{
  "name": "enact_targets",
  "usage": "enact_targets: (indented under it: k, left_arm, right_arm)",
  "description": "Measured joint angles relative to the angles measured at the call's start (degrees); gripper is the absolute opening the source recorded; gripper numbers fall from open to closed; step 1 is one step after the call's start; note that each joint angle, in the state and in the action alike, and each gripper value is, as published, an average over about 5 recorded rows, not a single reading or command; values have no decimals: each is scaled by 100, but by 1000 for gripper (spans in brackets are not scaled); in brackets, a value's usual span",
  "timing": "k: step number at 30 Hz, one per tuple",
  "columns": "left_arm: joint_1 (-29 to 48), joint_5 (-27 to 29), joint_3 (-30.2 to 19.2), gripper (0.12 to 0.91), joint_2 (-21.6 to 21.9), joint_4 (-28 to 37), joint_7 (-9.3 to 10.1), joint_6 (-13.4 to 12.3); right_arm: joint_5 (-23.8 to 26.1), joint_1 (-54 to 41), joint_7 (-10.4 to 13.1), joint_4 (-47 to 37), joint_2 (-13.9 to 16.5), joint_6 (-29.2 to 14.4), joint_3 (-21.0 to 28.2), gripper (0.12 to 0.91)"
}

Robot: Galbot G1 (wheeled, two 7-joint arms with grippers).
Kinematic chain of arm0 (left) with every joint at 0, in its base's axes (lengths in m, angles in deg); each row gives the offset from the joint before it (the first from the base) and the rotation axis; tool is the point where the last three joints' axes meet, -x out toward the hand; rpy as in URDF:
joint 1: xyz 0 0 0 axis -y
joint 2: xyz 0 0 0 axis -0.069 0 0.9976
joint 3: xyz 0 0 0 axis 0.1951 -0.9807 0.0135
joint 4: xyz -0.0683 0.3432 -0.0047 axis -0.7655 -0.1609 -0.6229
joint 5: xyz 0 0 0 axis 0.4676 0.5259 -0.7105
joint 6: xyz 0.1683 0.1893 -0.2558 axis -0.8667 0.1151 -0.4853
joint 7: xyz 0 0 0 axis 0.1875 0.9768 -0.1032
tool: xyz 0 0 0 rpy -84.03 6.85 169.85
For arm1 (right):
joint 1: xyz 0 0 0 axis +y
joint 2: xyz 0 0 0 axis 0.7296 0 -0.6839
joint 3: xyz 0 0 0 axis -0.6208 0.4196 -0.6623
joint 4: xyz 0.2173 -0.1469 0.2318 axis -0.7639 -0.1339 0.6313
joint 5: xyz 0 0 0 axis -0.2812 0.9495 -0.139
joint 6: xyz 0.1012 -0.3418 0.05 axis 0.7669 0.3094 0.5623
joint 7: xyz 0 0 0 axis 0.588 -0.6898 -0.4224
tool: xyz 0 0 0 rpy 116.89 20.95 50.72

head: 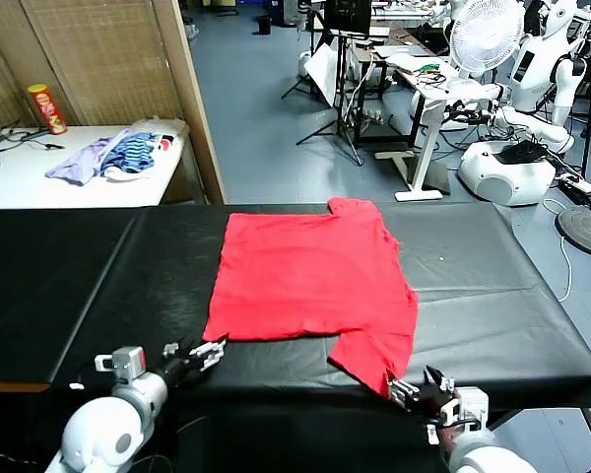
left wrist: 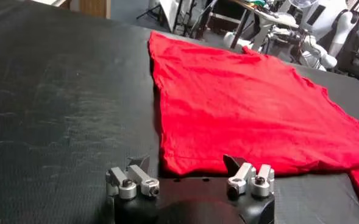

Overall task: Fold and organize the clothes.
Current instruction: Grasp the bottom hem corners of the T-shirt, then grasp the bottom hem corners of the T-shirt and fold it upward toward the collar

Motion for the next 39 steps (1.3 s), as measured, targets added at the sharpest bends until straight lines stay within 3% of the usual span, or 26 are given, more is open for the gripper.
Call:
enact_targets:
  k: [3, 5, 11, 14, 16, 27, 34, 39]
  left_arm:
    - [6, 59, 0, 758, -9, 44, -14, 6]
    - [13, 87, 0, 677, -21, 91, -19, 4]
    - [16, 117, 0, 343, -49, 190, -89, -30]
    - [13, 140, -5, 186, -72, 195, -145, -32]
    - [-5, 156, -7, 134, -83, 177, -178, -34]
    - [-491, 148, 176, 125, -67, -368, -139, -263]
    - [-961, 134, 373, 125, -102, -841, -135, -547]
    - [-741, 162, 320, 125, -278, -760, -128, -872]
  right_arm:
    - [17, -4, 4, -39, -11, -6, 17, 587]
    - [28, -5, 10, -62, -21, -9, 30, 506]
    - [34, 64, 38, -3, -78, -16, 44, 183]
    - [32, 140, 77, 88, -97, -5, 1, 125]
    - [31, 231, 107, 205, -115, 27, -57, 122]
    - [-24, 734, 99, 974, -32, -34, -430, 122]
    - [-332, 191, -81, 542, 290, -842, -569, 122]
    - [-386, -654, -187, -262, 513, -1471, -367, 122]
